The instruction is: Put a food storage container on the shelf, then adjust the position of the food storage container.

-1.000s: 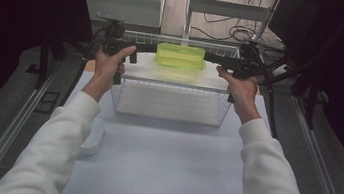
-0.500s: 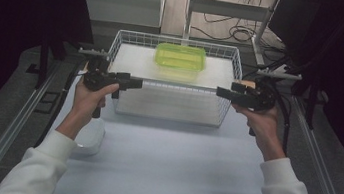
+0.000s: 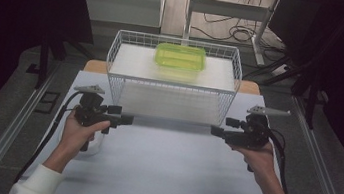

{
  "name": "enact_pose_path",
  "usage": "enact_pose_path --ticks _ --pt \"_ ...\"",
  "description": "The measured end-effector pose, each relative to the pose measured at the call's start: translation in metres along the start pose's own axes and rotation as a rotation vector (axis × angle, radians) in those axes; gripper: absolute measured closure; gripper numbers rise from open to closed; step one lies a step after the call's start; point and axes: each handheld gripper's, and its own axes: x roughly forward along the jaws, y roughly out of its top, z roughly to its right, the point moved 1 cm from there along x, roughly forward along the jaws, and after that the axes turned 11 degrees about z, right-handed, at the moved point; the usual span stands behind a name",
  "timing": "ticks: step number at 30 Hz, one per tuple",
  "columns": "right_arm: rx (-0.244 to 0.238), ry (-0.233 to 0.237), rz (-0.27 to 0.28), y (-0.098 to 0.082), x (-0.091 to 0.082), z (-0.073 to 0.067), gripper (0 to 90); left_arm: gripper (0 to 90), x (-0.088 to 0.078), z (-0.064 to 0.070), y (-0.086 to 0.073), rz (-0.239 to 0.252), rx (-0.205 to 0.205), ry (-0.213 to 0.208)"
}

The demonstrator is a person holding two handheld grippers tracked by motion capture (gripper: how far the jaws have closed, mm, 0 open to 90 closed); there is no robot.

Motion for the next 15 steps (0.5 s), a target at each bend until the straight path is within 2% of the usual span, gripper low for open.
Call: enact_pose_path --ticks 1,3,5,6,7,10,11,15 --pt "0.009 0.012 -0.023 -0.014 0.000 -0.002 18.4 24.0 0.000 0.000 -0.010 -0.025 -0.007 0.005" --pt "0.007 0.008 -0.032 -0.019 0.000 -0.002 18.3 24.0 0.000 0.000 -0.015 -0.038 -0.010 0.008" --pt "0.010 -0.004 -0.055 -0.035 0.000 -0.003 18.1 23.9 -0.001 -0.002 -0.025 -0.055 -0.013 0.021" --pt "0.010 -0.004 -0.055 -0.035 0.000 -0.003 18.1 23.9 -0.002 -0.002 -0.027 -0.060 -0.010 0.028" --pt "0.016 -0.007 -0.066 -0.043 0.000 -0.003 18.1 24.0 -0.001 -0.003 -0.033 -0.078 -0.008 0.042" --pt "0.012 -0.014 -0.078 -0.048 0.002 -0.003 18.1 24.3 0.000 -0.004 -0.038 -0.087 -0.009 0.053" --pt "-0.002 -0.027 -0.087 -0.051 0.004 -0.003 17.8 24.4 0.003 -0.004 -0.041 -0.109 0.000 0.076" --pt "-0.014 -0.029 -0.078 -0.053 0.001 -0.005 17.0 24.0 -0.001 -0.002 -0.041 -0.103 0.005 0.081"
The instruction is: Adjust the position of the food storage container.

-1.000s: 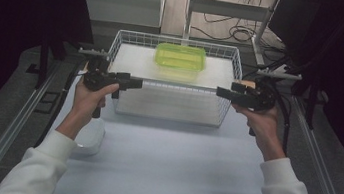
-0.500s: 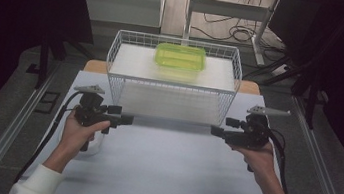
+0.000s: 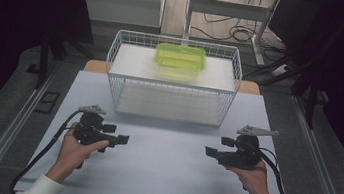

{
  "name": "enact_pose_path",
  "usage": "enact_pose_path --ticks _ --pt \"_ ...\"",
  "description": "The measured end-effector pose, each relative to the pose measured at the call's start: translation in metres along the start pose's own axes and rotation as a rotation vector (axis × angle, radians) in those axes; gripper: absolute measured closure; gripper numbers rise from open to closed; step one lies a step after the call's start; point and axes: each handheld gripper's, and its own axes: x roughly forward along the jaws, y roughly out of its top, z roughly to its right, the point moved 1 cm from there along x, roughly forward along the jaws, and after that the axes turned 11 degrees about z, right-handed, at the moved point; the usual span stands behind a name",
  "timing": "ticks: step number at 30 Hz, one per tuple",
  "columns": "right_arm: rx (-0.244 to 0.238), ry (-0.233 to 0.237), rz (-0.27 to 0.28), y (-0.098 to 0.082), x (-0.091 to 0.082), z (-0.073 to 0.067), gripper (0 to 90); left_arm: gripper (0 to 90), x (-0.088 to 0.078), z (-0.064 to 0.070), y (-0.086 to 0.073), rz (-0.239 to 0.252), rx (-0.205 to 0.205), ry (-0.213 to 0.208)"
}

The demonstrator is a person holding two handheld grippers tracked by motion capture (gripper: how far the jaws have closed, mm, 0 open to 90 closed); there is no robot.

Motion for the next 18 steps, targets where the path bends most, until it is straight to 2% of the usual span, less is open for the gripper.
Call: enact_pose_path --ticks 2,4,7,12,14,17,18 --pt "0.000 -0.006 0.008 0.000 -0.002 0.001 16.9 23.7 -0.005 -0.001 0.000 0.004 0.009 0.011" --pt "0.005 -0.006 0.013 0.000 -0.002 0.002 17.0 23.5 -0.008 -0.002 -0.001 0.011 0.002 0.006" --pt "0.012 -0.011 0.003 -0.002 0.000 0.004 16.9 23.1 -0.013 -0.004 -0.002 0.015 -0.004 0.005" --pt "0.019 -0.012 -0.023 -0.009 0.004 0.006 16.9 23.2 -0.020 -0.012 0.002 0.020 0.004 0.036" --pt "0.017 -0.015 -0.034 -0.011 0.007 0.007 16.9 23.2 -0.027 -0.018 0.005 0.021 0.008 0.070" --pt "0.017 -0.019 -0.037 -0.011 0.009 0.008 16.9 23.2 -0.040 -0.030 0.006 0.023 0.013 0.150" --pt "0.010 -0.024 -0.049 -0.013 0.012 0.009 16.9 23.1 -0.047 -0.039 0.006 0.032 -0.010 0.160"
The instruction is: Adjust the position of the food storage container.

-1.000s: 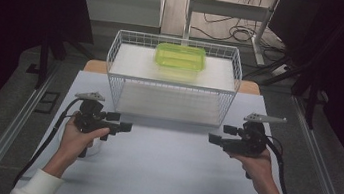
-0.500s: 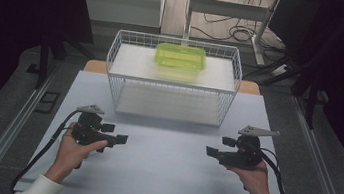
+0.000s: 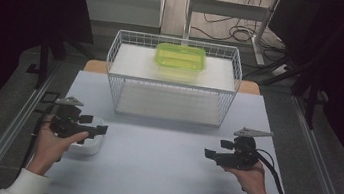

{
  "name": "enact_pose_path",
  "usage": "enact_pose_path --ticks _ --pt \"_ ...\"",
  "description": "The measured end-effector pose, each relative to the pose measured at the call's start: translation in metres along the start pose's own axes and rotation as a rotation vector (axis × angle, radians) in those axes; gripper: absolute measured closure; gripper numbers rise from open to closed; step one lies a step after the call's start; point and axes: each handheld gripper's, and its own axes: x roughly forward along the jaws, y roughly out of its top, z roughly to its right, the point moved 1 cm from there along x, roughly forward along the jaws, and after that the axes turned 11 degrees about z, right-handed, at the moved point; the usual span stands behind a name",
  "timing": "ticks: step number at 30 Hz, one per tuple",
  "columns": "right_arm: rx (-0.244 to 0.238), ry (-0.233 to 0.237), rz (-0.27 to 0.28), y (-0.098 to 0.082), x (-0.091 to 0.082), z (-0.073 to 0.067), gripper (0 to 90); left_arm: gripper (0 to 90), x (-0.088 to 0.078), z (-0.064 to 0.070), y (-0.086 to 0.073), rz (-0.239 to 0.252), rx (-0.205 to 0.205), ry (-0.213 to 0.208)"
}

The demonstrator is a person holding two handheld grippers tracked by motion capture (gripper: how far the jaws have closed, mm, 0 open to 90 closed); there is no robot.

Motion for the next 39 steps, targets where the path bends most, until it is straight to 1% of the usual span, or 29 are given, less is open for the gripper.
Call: enact_pose_path --ticks 1,2,4,5,6,7,8,9,12,13,14,15,16,18,20,25,28,30,34,36,37,39 --pt "-0.005 -0.003 -0.004 -0.001 0.001 0.000 16.9 23.3 -0.003 -0.005 0.000 0.005 -0.017 0.005" --pt "-0.005 -0.003 -0.004 -0.001 0.001 0.000 16.9 23.3 -0.003 -0.005 0.000 0.005 -0.017 0.005" --pt "-0.015 -0.006 -0.020 -0.003 0.003 0.000 16.9 23.7 -0.007 -0.015 -0.001 0.009 -0.038 0.026" --pt "-0.015 -0.006 -0.020 -0.003 0.003 0.000 16.9 23.7 -0.009 -0.020 -0.001 0.012 -0.049 0.032" --pt "-0.024 -0.006 -0.027 -0.005 0.003 0.000 16.9 23.9 -0.010 -0.029 -0.001 0.014 -0.062 0.049" --pt "-0.030 -0.010 -0.032 -0.006 0.003 0.000 16.9 24.1 -0.010 -0.033 -0.002 0.013 -0.063 0.061" --pt "-0.030 -0.010 -0.032 -0.006 0.003 0.000 16.9 24.7 -0.010 -0.033 -0.002 0.013 -0.063 0.061" --pt "-0.032 -0.011 -0.033 -0.007 0.002 0.000 16.9 24.7 -0.010 -0.037 -0.002 0.010 -0.068 0.076" --pt "-0.031 -0.015 -0.038 -0.009 0.000 0.002 16.9 26.1 -0.011 -0.050 -0.006 0.003 -0.104 0.099" --pt "-0.031 -0.019 -0.038 -0.010 0.000 0.003 16.9 26.7 -0.011 -0.053 -0.007 0.002 -0.115 0.111" --pt "-0.026 -0.026 -0.036 -0.009 -0.002 0.003 17.1 27.2 -0.014 -0.057 -0.008 0.006 -0.127 0.133" --pt "-0.026 -0.026 -0.036 -0.009 -0.002 0.003 17.1 27.3 -0.014 -0.057 -0.008 0.006 -0.127 0.133" --pt "-0.023 -0.022 -0.025 -0.009 -0.004 0.002 17.4 27.4 -0.017 -0.059 -0.008 0.014 -0.128 0.142" --pt "-0.024 -0.021 -0.027 -0.009 -0.005 0.002 17.4 27.4 -0.018 -0.062 -0.007 0.018 -0.135 0.150" --pt "-0.025 -0.037 -0.032 -0.010 -0.006 0.002 17.4 28.1 -0.019 -0.065 -0.008 0.021 -0.139 0.157" --pt "-0.017 -0.041 -0.041 -0.012 -0.003 0.004 17.4 29.8 -0.022 -0.071 -0.014 -0.007 -0.123 0.183" --pt "-0.013 -0.042 -0.042 -0.013 -0.002 0.005 17.4 31.6 -0.027 -0.076 -0.017 -0.006 -0.132 0.196" --pt "-0.010 -0.043 -0.049 -0.014 -0.002 0.006 17.5 32.0 -0.031 -0.081 -0.019 -0.003 -0.148 0.218" --pt "-0.009 -0.041 -0.051 -0.014 -0.001 0.007 17.5 32.6 -0.036 -0.088 -0.023 -0.013 -0.153 0.248" --pt "-0.007 -0.041 -0.050 -0.014 0.000 0.008 17.5 33.7 -0.040 -0.093 -0.026 -0.017 -0.167 0.261" --pt "-0.007 -0.041 -0.050 -0.014 0.000 0.008 17.5 33.6 -0.040 -0.093 -0.026 -0.017 -0.167 0.261" --pt "-0.009 -0.043 -0.054 -0.015 0.002 0.008 17.6 33.7 -0.042 -0.097 -0.029 -0.024 -0.175 0.277"
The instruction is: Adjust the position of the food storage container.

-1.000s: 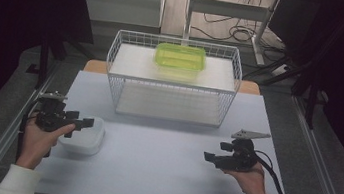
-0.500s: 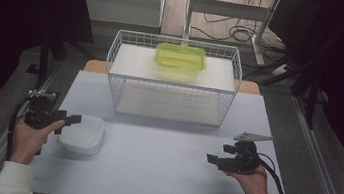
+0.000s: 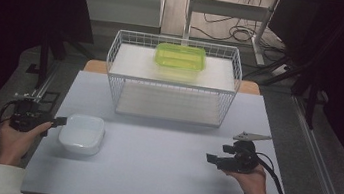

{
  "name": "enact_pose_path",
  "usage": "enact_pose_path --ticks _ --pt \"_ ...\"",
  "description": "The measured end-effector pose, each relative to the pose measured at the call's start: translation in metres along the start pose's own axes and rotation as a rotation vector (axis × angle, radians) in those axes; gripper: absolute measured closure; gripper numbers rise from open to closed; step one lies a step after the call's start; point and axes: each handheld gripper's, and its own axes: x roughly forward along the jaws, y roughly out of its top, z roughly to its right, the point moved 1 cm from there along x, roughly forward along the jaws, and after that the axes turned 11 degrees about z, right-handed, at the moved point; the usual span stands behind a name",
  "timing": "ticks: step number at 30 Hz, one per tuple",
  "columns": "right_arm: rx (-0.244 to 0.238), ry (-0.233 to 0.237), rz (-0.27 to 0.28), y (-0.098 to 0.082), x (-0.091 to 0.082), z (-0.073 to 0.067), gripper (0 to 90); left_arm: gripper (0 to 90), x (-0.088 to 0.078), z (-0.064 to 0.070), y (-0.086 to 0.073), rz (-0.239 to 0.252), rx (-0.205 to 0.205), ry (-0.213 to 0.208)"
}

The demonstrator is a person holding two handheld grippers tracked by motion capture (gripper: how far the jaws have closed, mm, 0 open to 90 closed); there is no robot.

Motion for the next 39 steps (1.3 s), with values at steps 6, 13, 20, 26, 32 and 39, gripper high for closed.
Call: enact_pose_path --ticks 6,13,20,26,32,39 --pt "-0.003 -0.011 0.005 0.000 0.001 0.000 17.7 40.2 0.004 -0.007 -0.005 -0.038 0.007 0.019" --pt "0.000 -0.019 0.000 -0.001 0.001 0.002 17.8 64.4 0.013 -0.012 -0.013 -0.097 0.014 0.034" --pt "0.002 -0.025 -0.005 -0.002 0.001 0.002 17.8 83.8 0.019 -0.014 -0.018 -0.153 0.017 0.023" --pt "0.001 -0.030 -0.018 -0.002 0.003 0.003 17.8 88.7 0.023 -0.012 -0.022 -0.182 0.006 0.012" --pt "-0.001 -0.036 -0.004 -0.002 0.002 0.003 18.4 89.8 0.025 -0.006 -0.021 -0.193 0.007 -0.001" --pt "0.008 -0.041 0.011 -0.001 0.001 0.003 18.5 89.8 0.029 0.001 -0.021 -0.192 0.004 -0.032"
